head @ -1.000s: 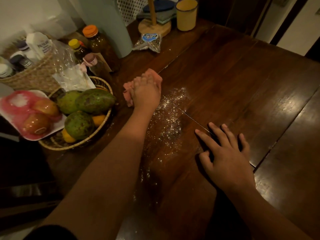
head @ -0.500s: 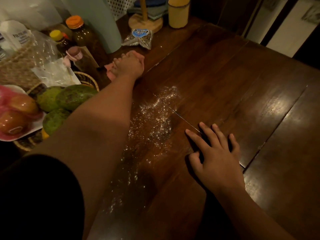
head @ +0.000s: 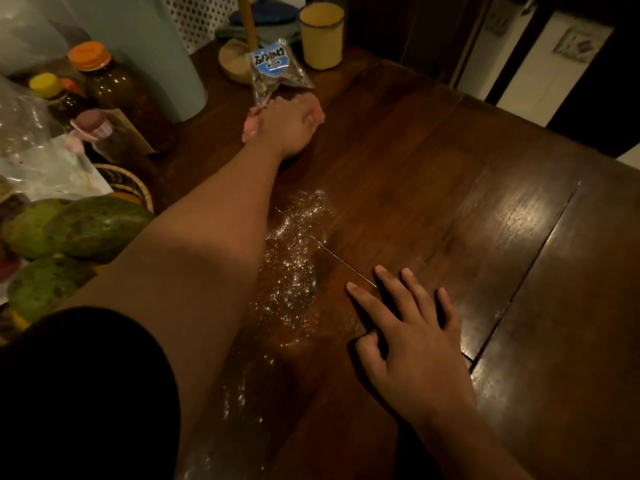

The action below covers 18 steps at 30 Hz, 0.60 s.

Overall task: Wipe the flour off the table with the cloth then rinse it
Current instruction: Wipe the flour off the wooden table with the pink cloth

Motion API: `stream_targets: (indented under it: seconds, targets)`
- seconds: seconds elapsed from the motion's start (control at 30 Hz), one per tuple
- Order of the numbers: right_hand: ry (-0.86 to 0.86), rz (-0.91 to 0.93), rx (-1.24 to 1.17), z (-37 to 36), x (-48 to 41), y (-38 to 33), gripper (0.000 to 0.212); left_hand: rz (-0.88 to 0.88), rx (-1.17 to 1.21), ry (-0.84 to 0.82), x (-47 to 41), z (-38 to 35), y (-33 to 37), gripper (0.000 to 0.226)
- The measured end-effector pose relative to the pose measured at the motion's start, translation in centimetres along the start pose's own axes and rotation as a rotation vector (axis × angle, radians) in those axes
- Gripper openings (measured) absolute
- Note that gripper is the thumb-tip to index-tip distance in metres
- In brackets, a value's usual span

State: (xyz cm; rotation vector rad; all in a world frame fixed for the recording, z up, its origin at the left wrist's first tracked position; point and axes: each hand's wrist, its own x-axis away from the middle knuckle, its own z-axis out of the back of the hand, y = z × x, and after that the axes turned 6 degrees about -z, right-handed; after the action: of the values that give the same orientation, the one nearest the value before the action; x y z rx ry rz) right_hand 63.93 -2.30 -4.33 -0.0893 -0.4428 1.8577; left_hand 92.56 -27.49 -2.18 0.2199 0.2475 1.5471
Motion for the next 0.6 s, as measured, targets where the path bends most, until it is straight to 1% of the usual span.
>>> stream_targets:
  seconds: [0.03, 0.07, 0.13, 0.17, 0.2, 0.23, 0.3, 0.37, 0.4, 0.43, 0.5, 0.6]
  targets:
    - [-0.002, -0.002, 0.0, 0.0, 0.0, 0.0, 0.059, -0.043, 0.098, -0.019, 0.6, 0.1, 0.0, 0.038]
    - [-0.002, -0.003, -0.002, 0.1, 0.1, 0.1, 0.058, -0.04, 0.27, -0.061, 1.0, 0.2, -0.1, 0.039]
    - [0.003, -0.004, -0.006, 0.1, 0.1, 0.0, 0.058, 0.015, 0.623, -0.177, 1.7, 0.5, -0.6, 0.037]
    - [0.004, -0.004, -0.007, 0.2, 0.1, 0.0, 0.058, 0.038, 0.701, -0.204, 1.8, 0.5, -1.0, 0.035]
    - [0.003, -0.002, -0.006, 0.1, 0.1, -0.1, 0.058, 0.066, 0.695, -0.2, 1.9, 0.6, -1.4, 0.037]
    - [0.003, -0.001, -0.006, 0.1, 0.0, -0.1, 0.058, 0.098, 0.631, -0.162, 1.8, 0.7, -1.8, 0.039]
    - [0.01, -0.002, -0.012, 0.1, 0.0, -0.1, 0.058, 0.127, 0.384, -0.024, 1.7, 0.3, -1.9, 0.041]
    - [0.02, -0.003, -0.02, 0.1, 0.0, -0.1, 0.058, 0.076, 0.098, 0.027, 1.9, -0.4, -1.1, 0.046]
    - [0.019, 0.0, -0.018, 0.1, 0.0, -0.2, 0.058, 0.032, 0.034, 0.03, 2.2, -0.8, -0.3, 0.047]
    - [0.017, 0.002, -0.015, 0.1, 0.0, -0.2, 0.057, -0.027, 0.031, 0.014, 2.4, -1.2, 0.1, 0.049]
    - [0.014, 0.007, -0.012, 0.2, 0.0, -0.1, 0.057, -0.124, 0.107, -0.052, 4.0, -1.8, 1.3, 0.048]
    - [0.01, 0.004, 0.0, 0.3, 0.1, 0.0, 0.058, -0.334, 0.233, -0.218, 7.0, -2.3, 2.4, 0.045]
